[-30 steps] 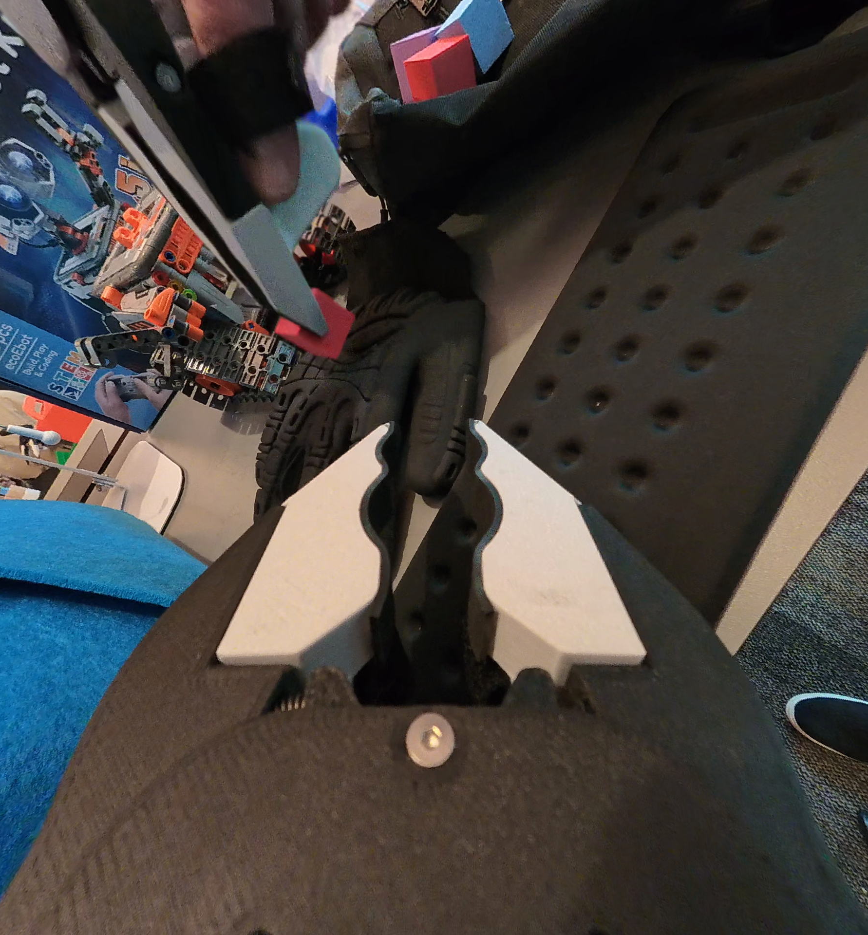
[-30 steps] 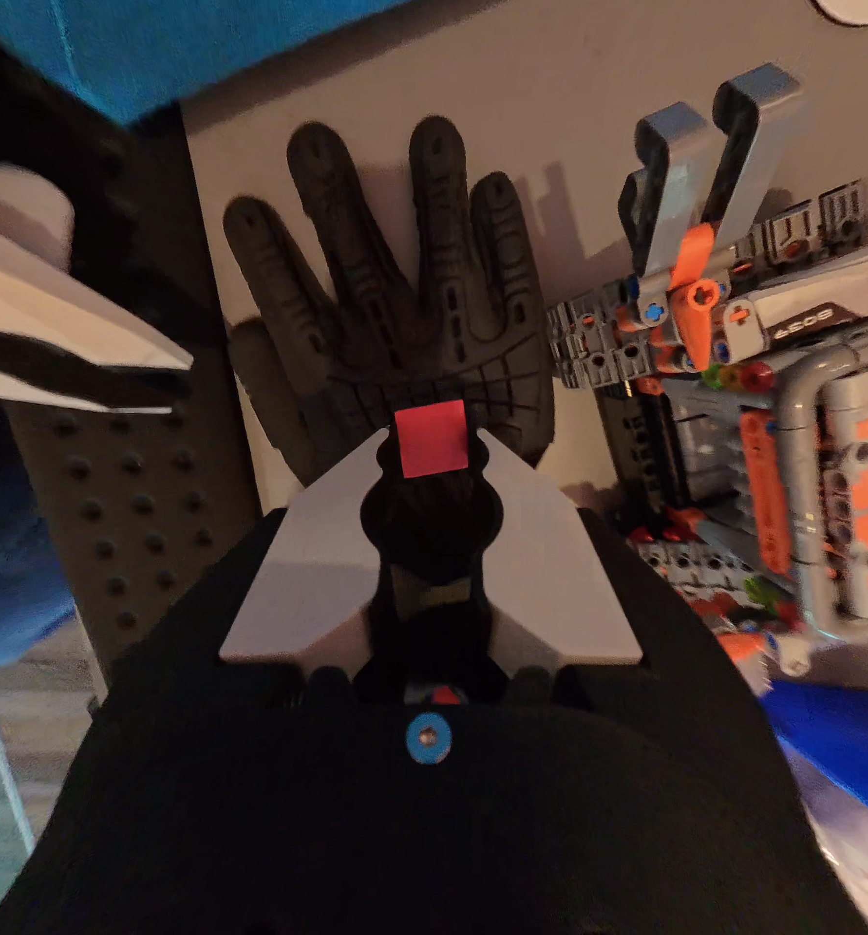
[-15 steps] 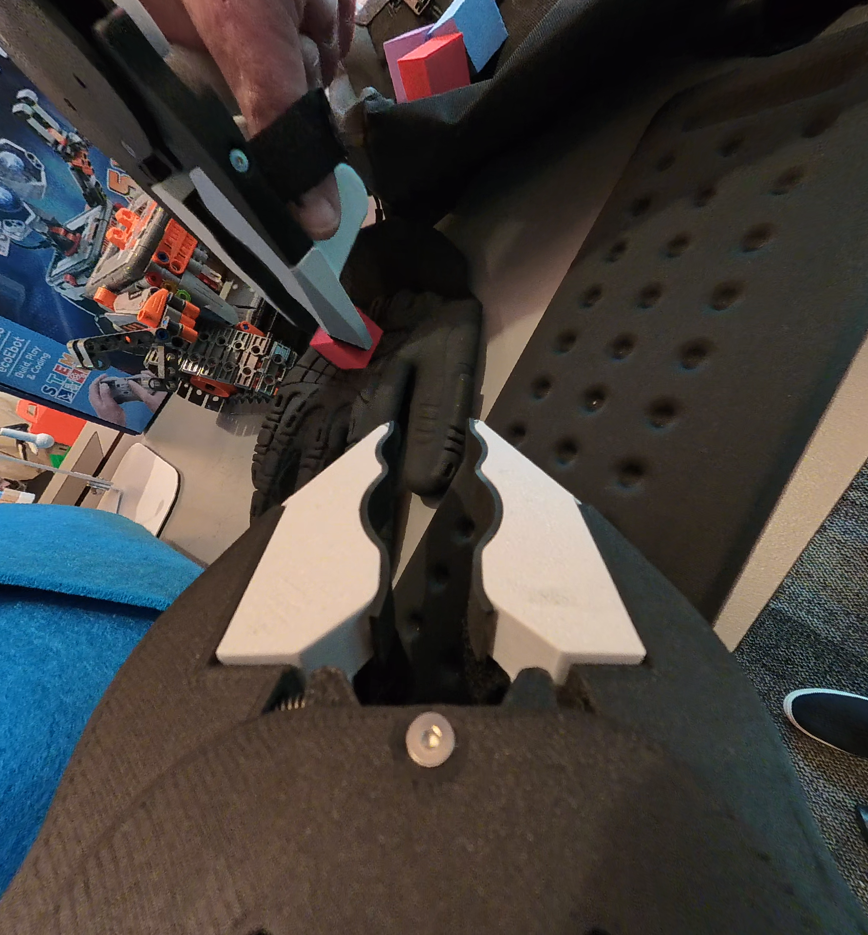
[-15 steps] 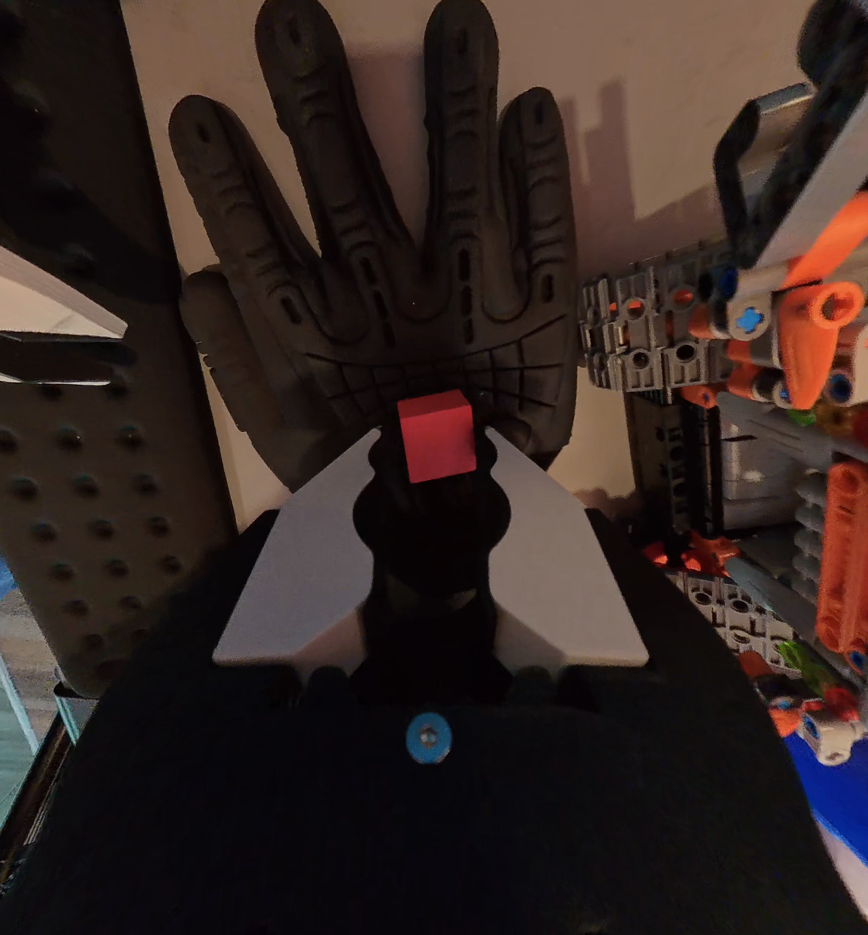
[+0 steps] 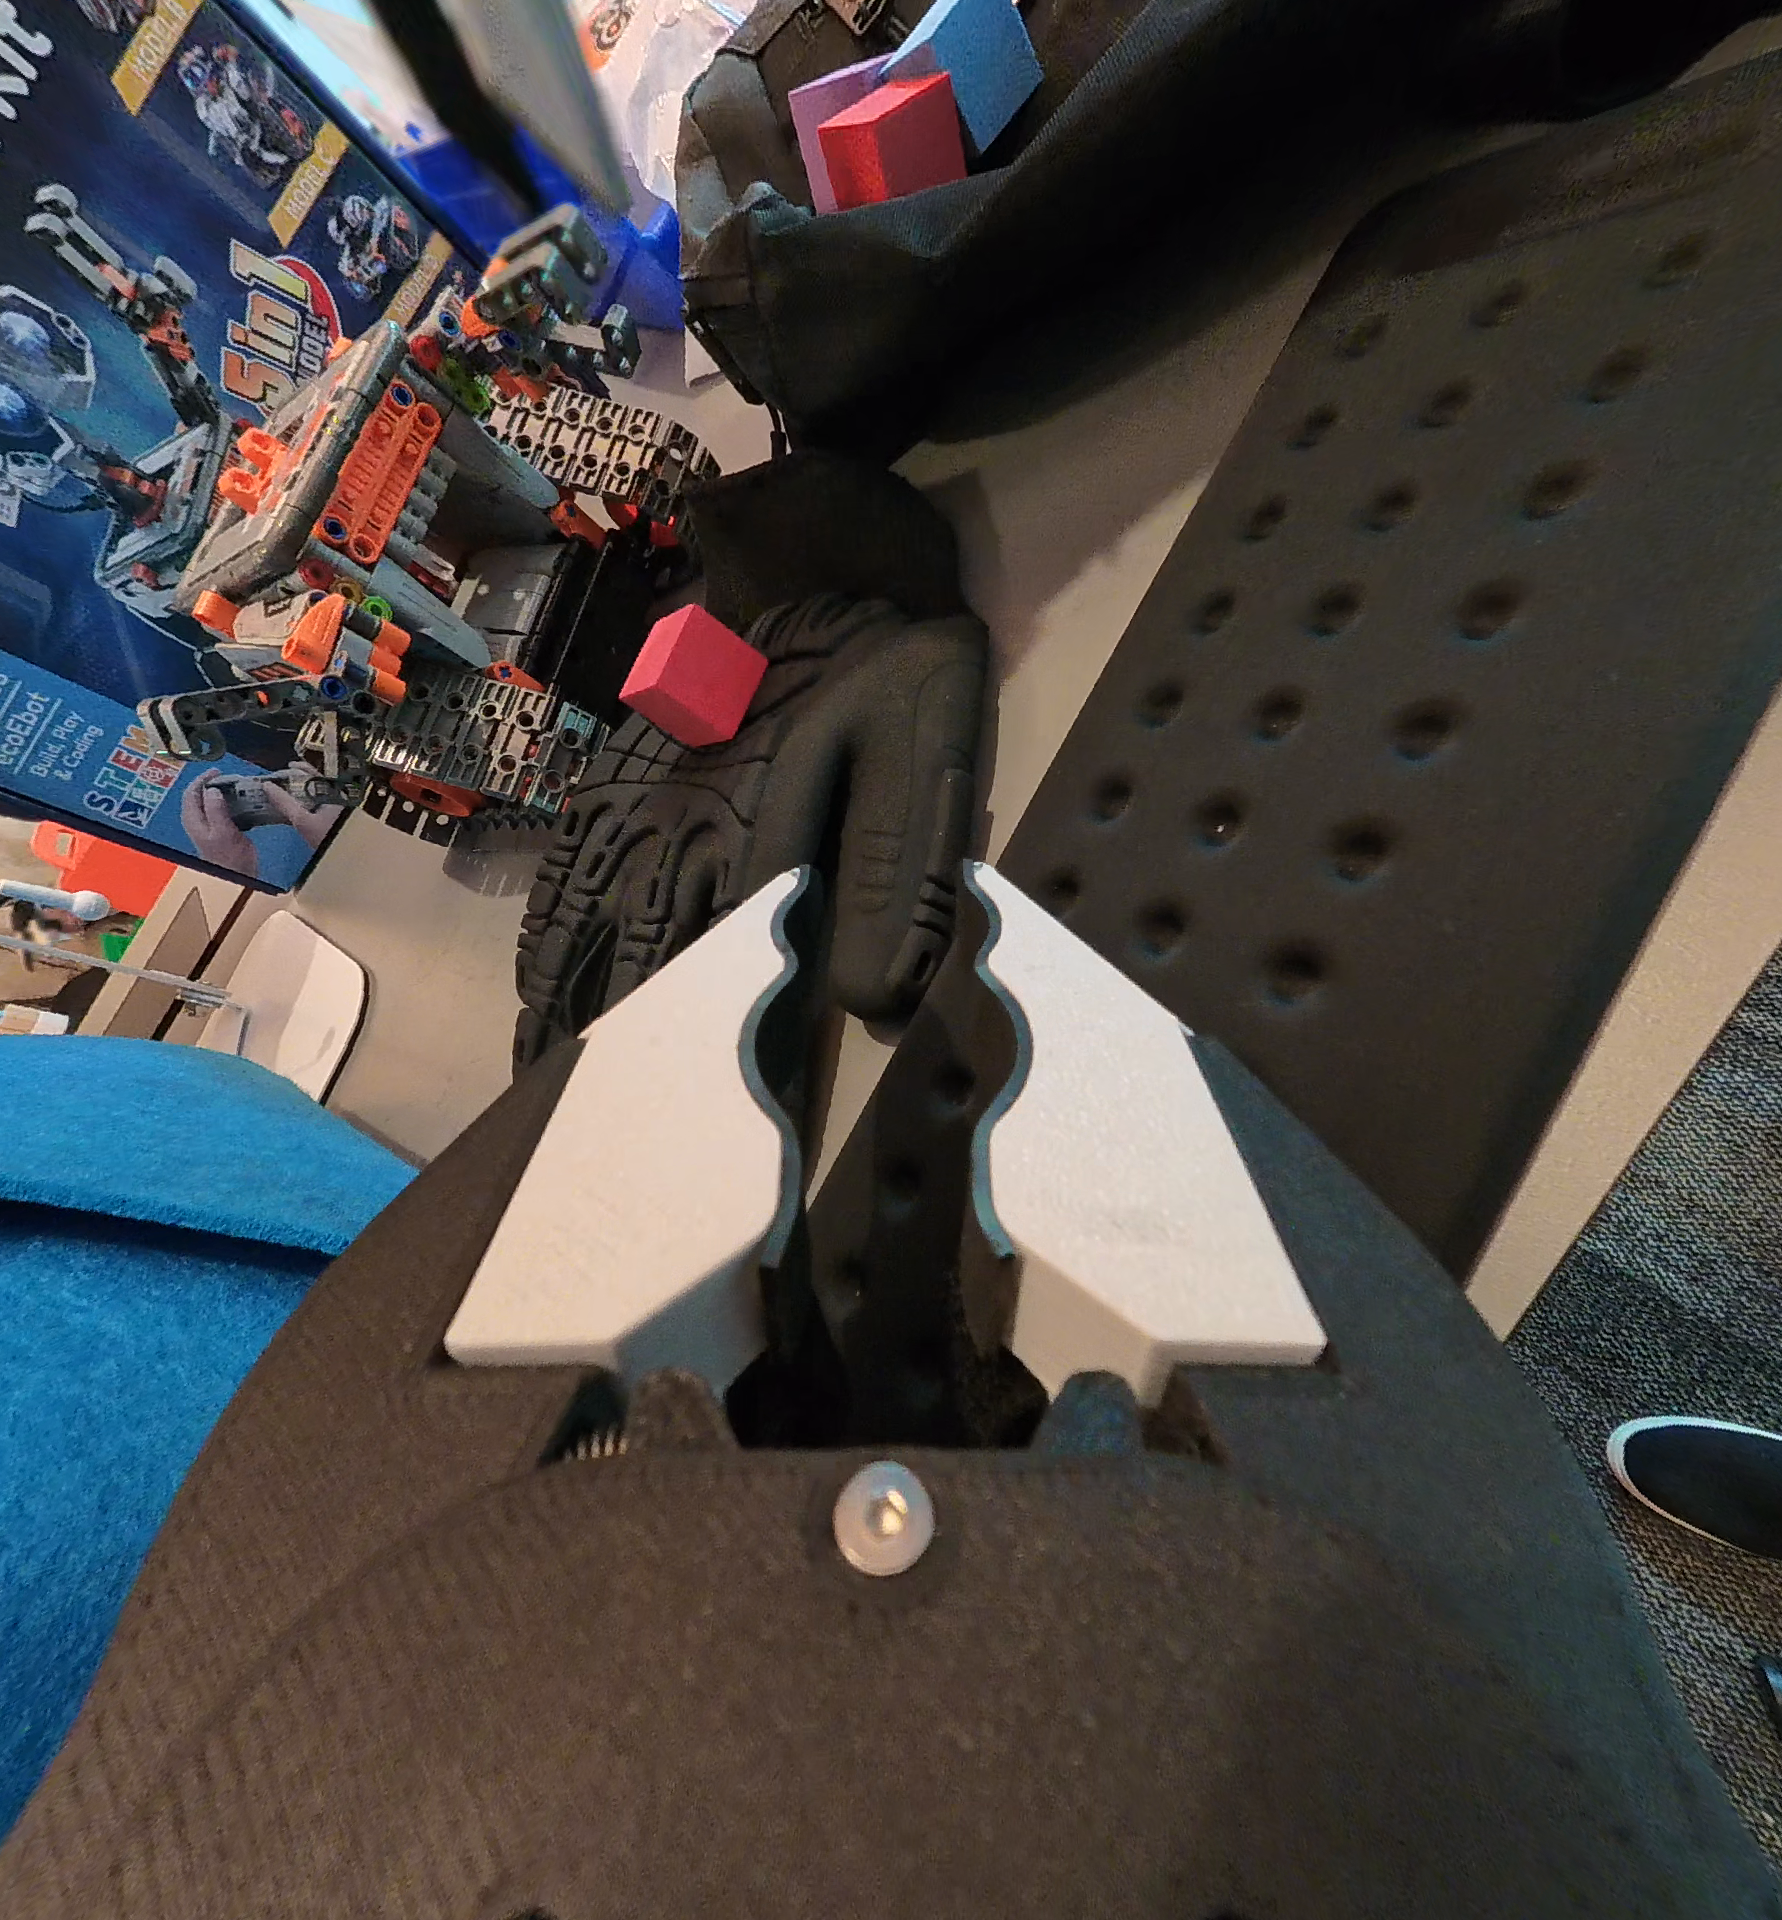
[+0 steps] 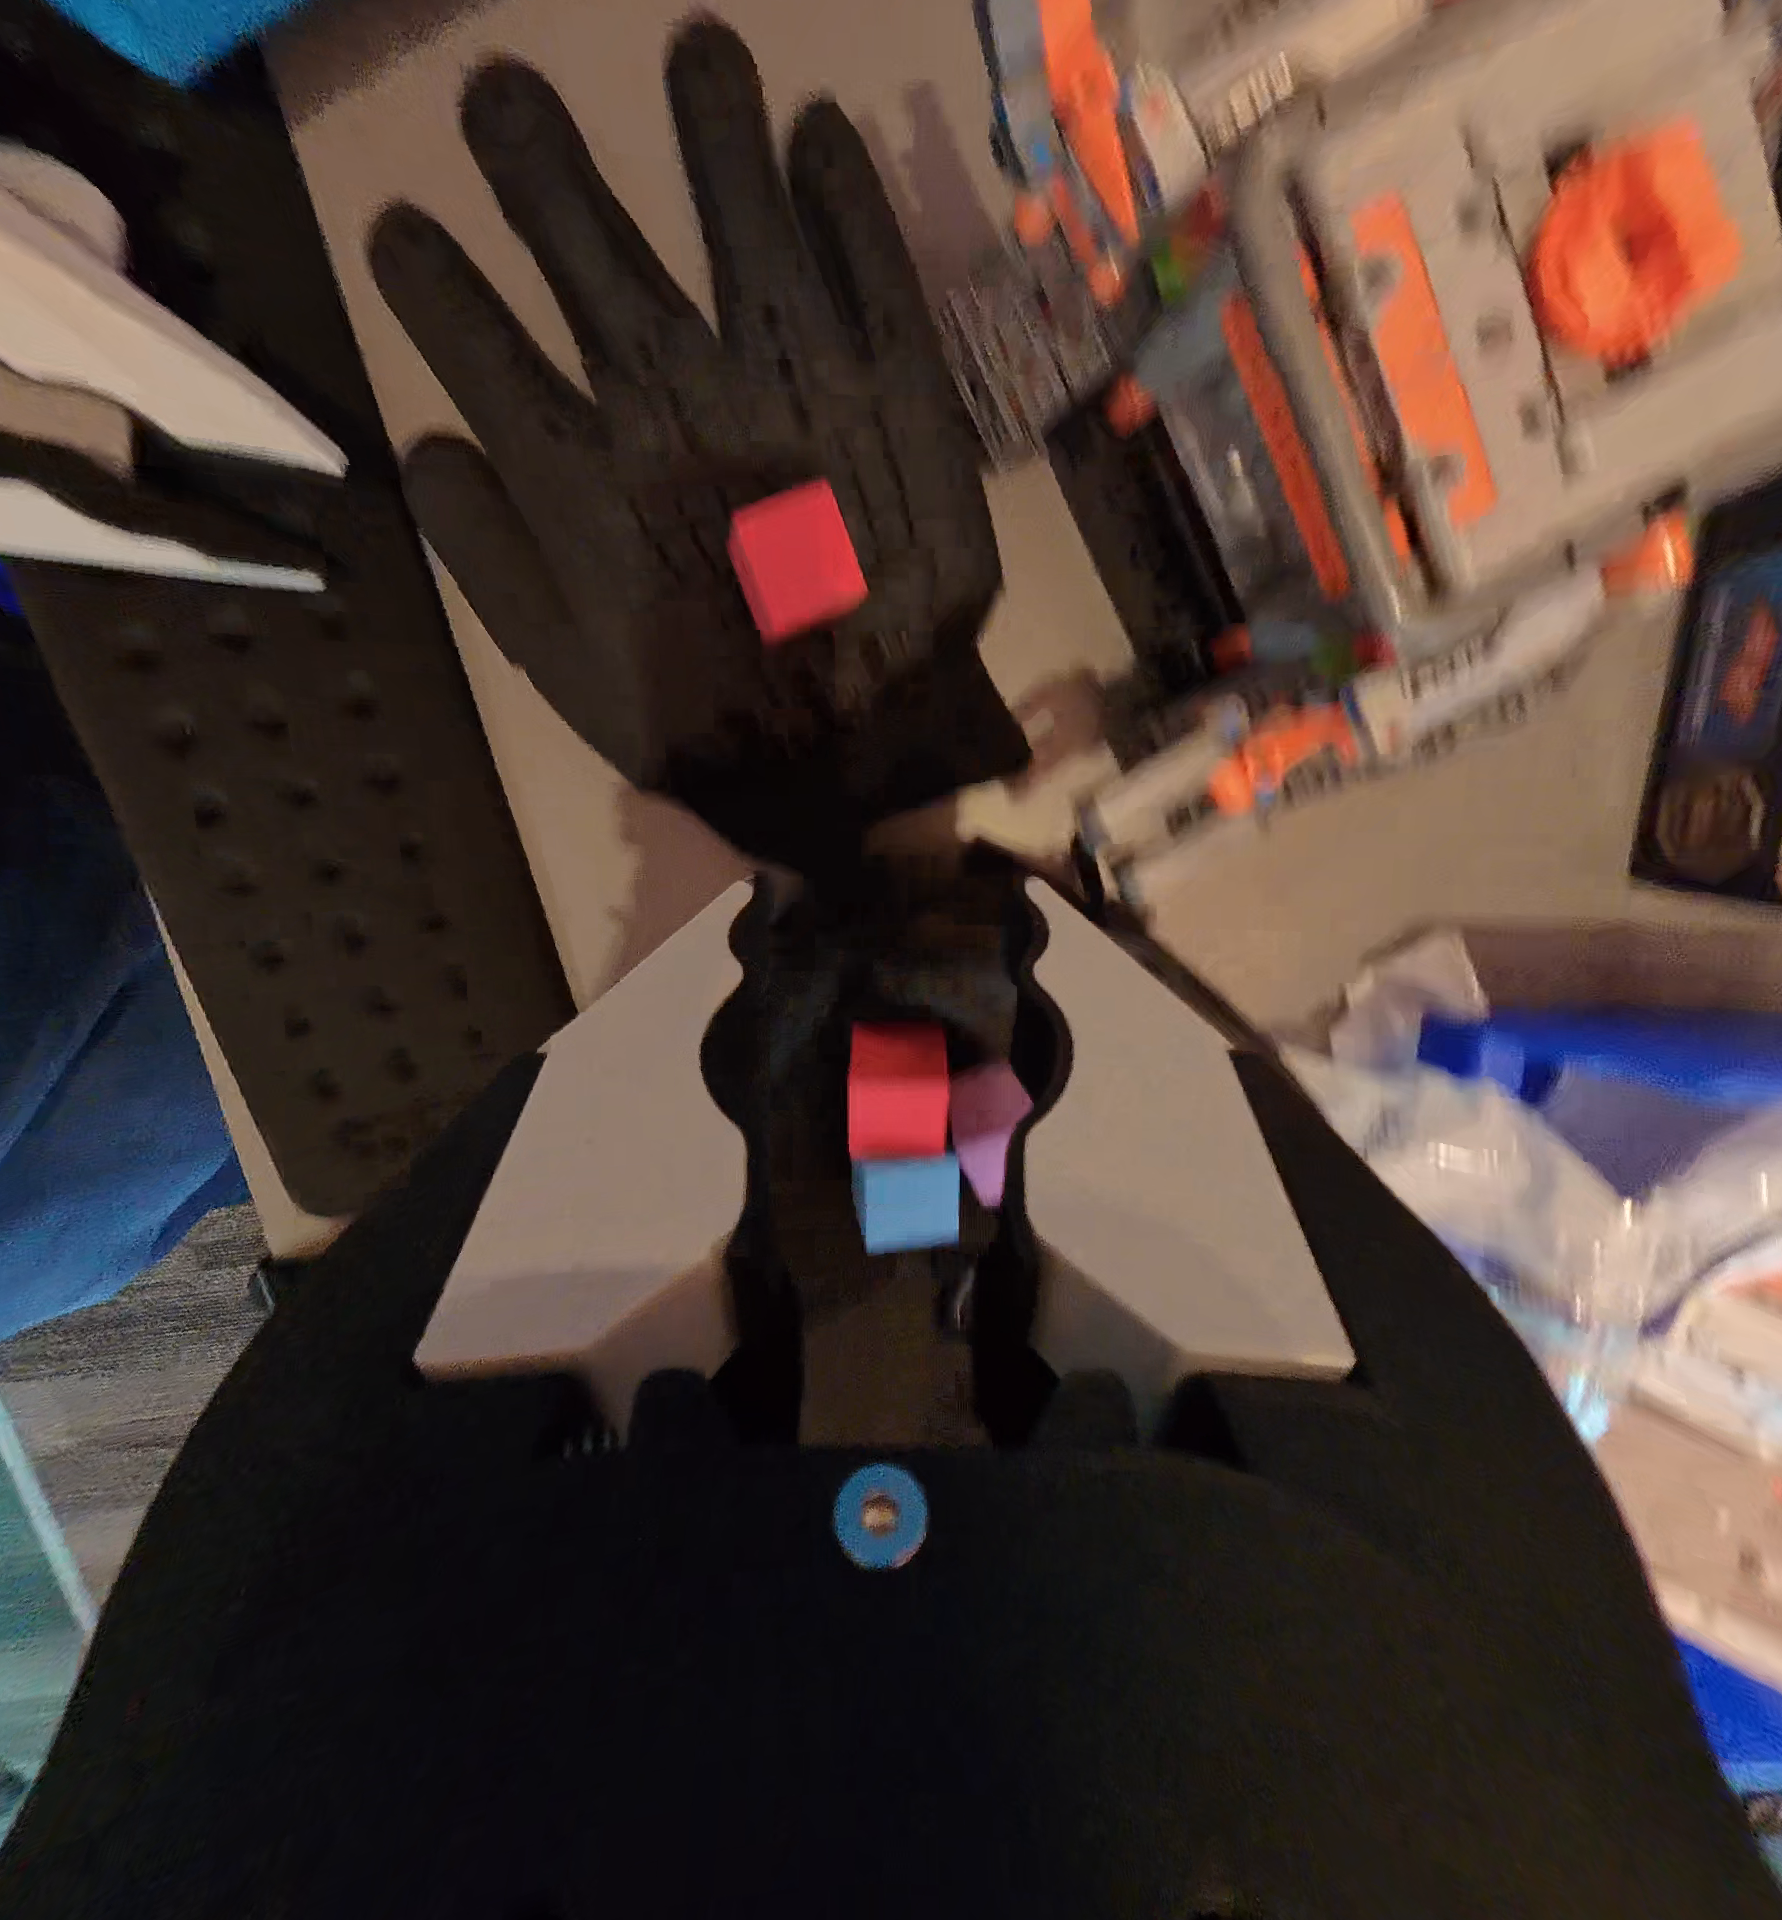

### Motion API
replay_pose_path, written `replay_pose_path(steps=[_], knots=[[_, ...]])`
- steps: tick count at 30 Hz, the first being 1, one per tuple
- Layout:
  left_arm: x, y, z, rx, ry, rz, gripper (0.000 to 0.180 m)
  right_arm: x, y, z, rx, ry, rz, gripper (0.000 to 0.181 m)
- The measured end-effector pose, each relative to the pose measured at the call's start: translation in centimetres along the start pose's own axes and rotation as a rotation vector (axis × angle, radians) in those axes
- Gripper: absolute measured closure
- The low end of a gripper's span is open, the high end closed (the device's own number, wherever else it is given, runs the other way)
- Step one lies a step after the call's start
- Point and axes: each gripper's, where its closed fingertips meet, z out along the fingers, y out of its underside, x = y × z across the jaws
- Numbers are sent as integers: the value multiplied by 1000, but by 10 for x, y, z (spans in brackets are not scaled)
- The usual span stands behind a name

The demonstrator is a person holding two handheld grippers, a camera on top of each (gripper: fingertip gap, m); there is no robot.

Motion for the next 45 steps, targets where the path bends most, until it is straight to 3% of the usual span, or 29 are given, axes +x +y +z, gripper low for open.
replay_pose_path(steps=[9,11,19,26,32,45], knots=[[2,0,1,0,17,2,156,-3,89,16,-165,-22,26,140],[2,0,1,-1,17,1,156,-2,84,22,-125,-18,13,156],[1,0,1,-4,8,5,156,-12,19,-13,20,-16,-110,157],[0,0,1,-3,3,4,156,-31,-43,19,-75,-120,-274,157],[0,0,0,0,-2,3,156,-24,-48,52,-141,-175,-256,156],[1,0,1,2,8,3,156,-24,-42,68,-111,-251,-186,151]])
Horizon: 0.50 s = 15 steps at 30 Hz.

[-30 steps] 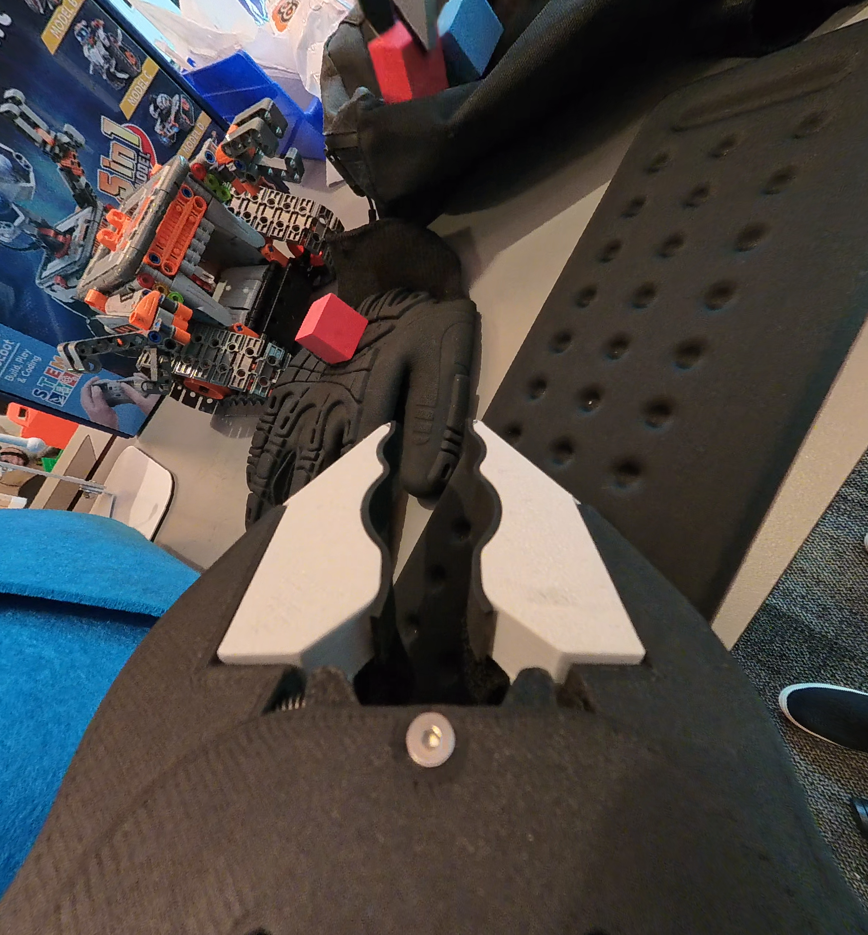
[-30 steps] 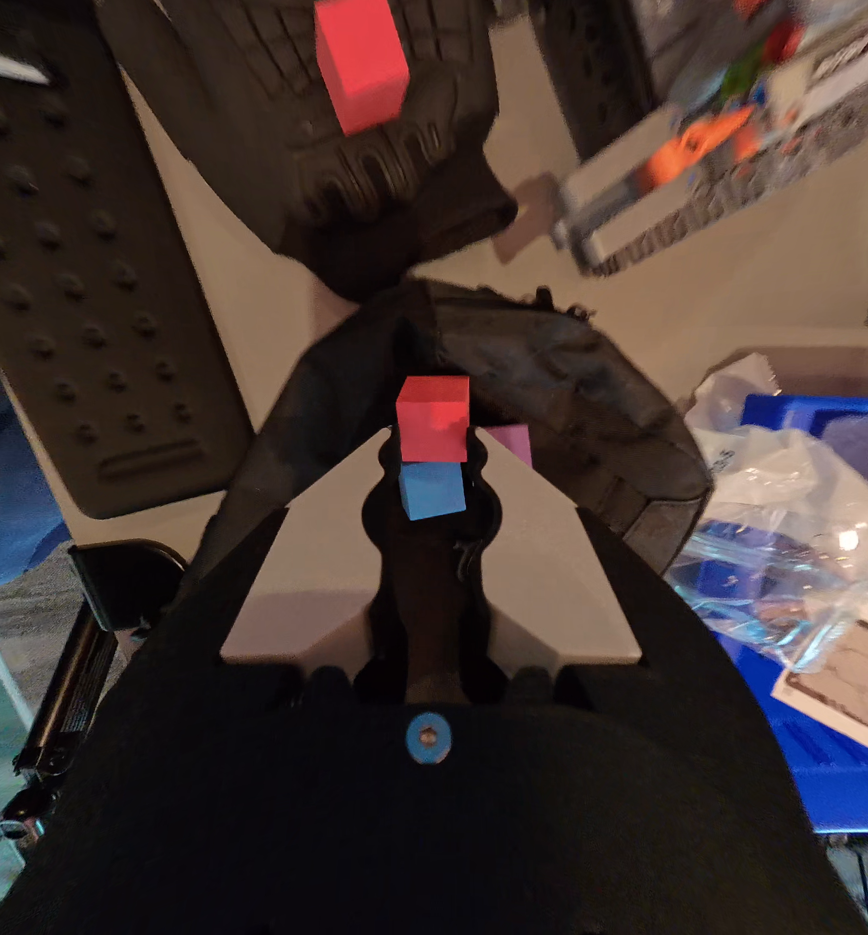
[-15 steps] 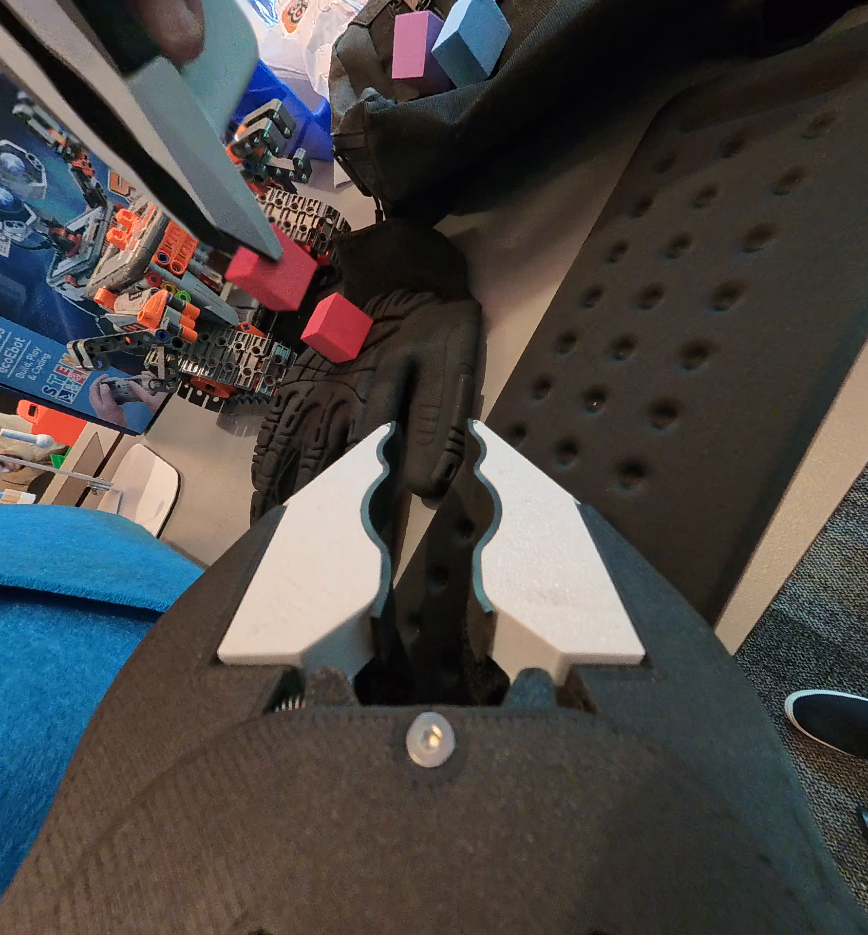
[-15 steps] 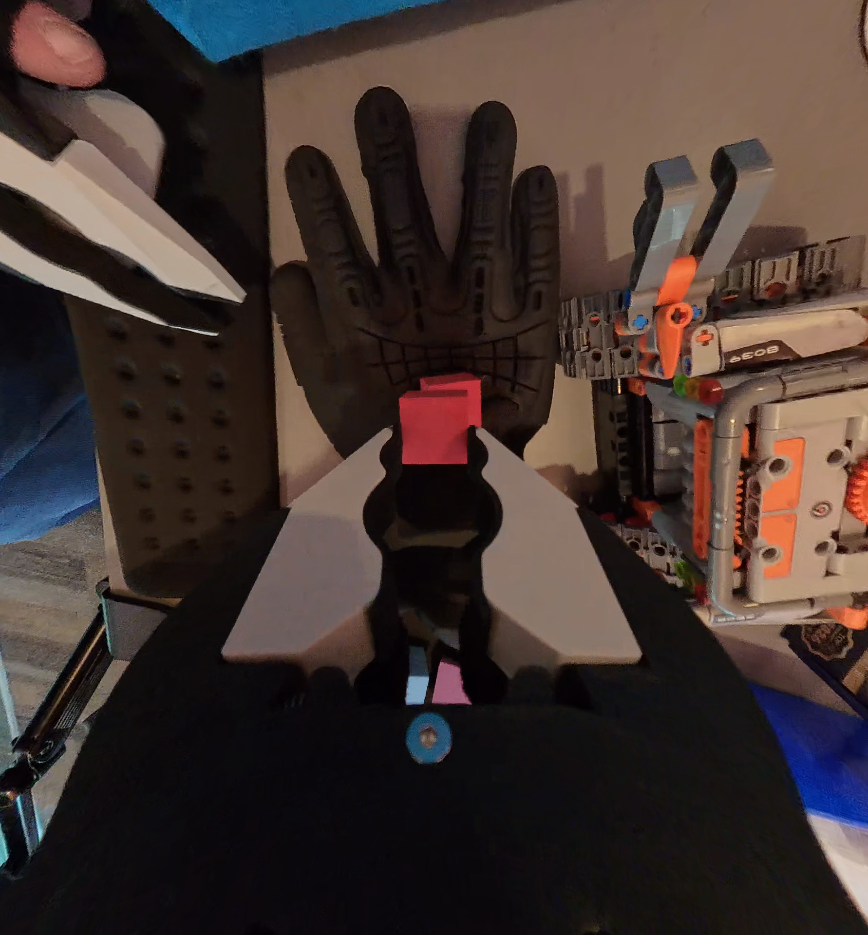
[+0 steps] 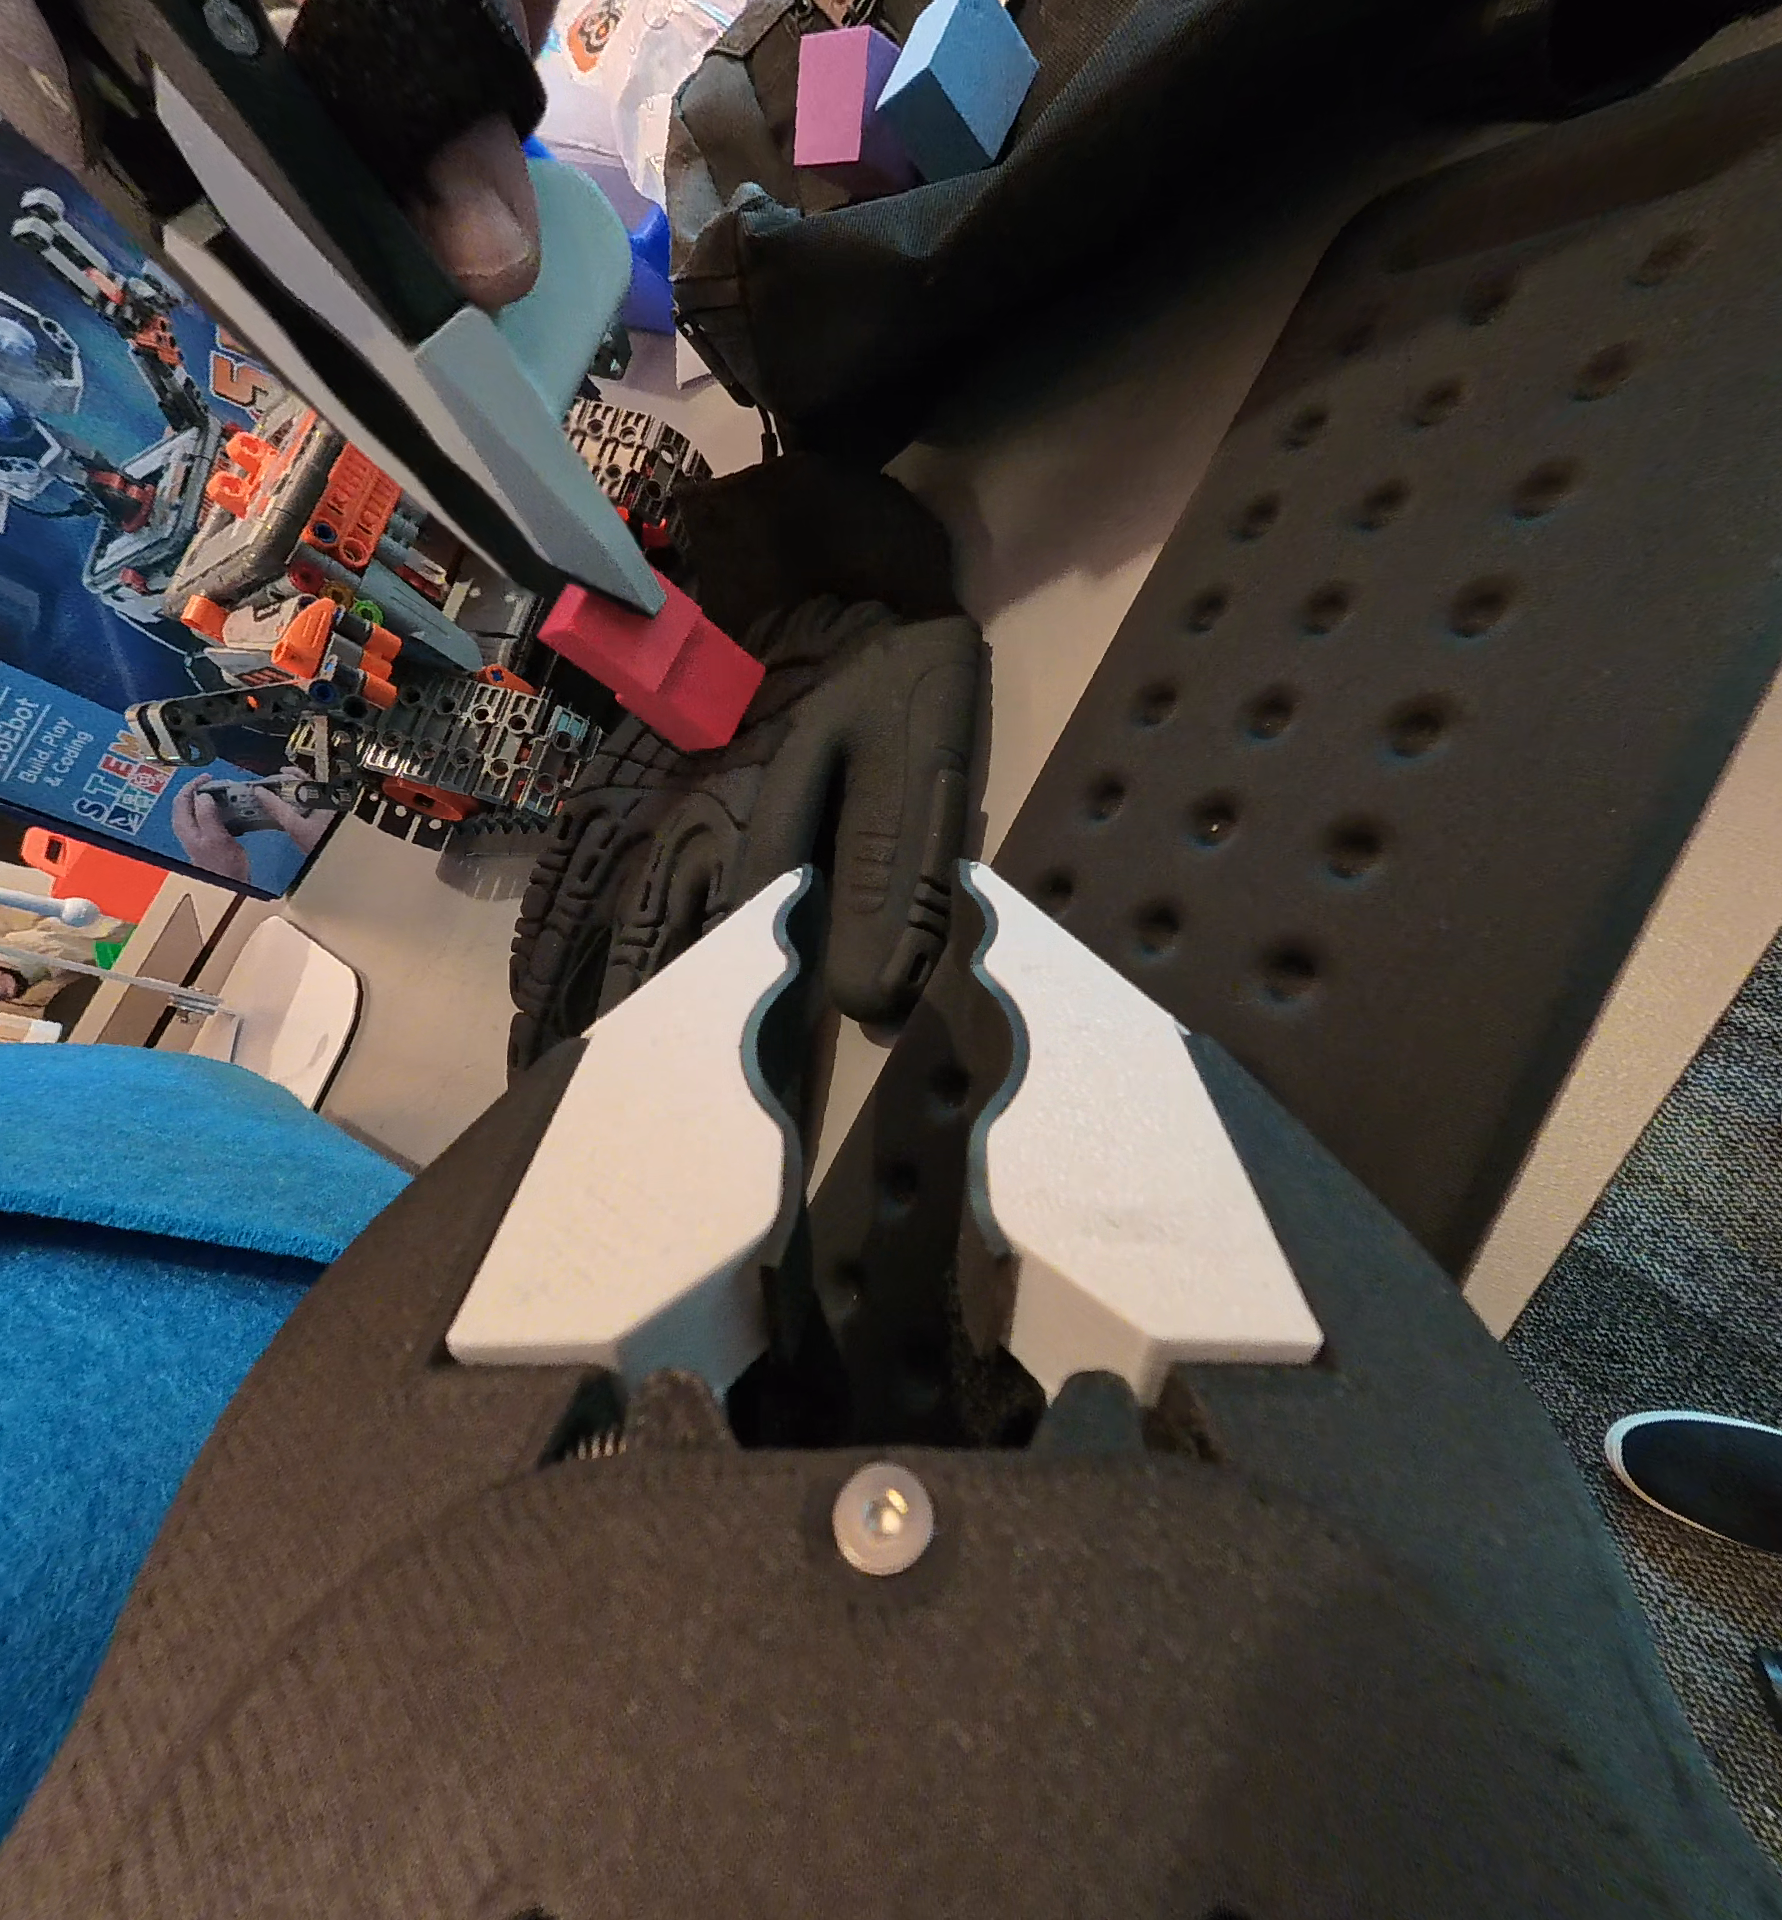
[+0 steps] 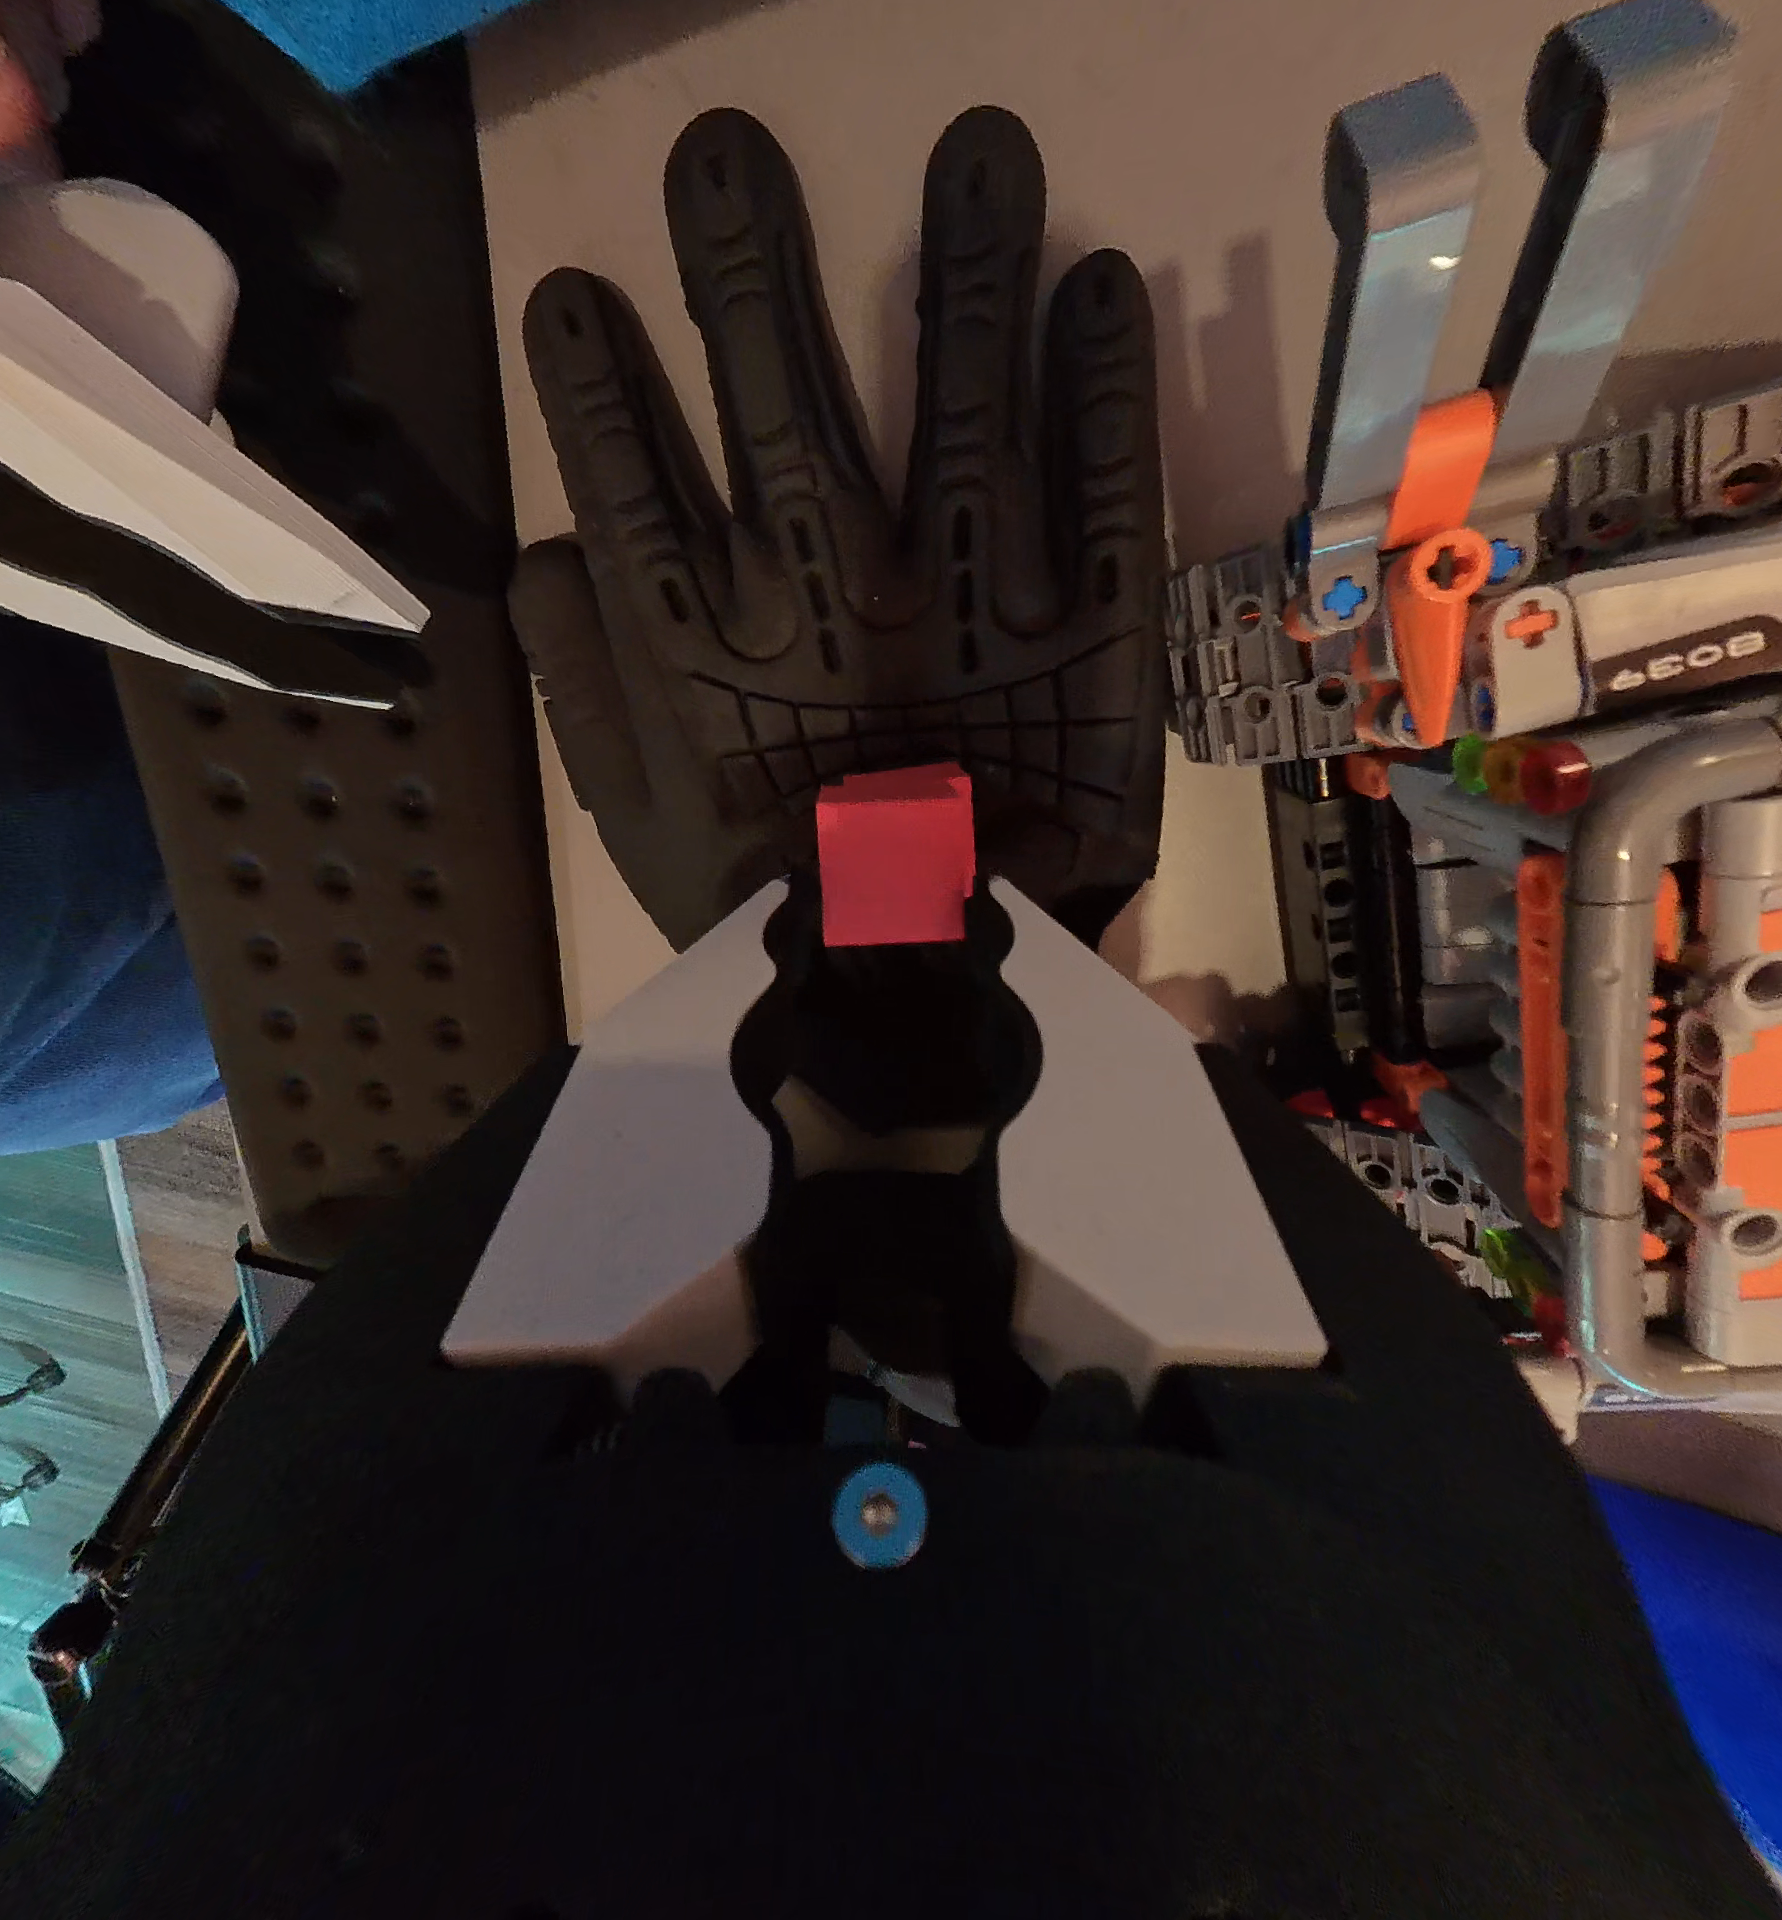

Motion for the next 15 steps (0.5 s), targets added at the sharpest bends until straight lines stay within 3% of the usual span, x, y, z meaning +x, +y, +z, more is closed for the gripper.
replay_pose_path(steps=[7,15], knots=[[0,0,0,-3,1,0,157,-1,-1,-11,32,-2,10,143],[0,0,0,2,-4,-2,157,-11,68,-80,29,172,123,139]])
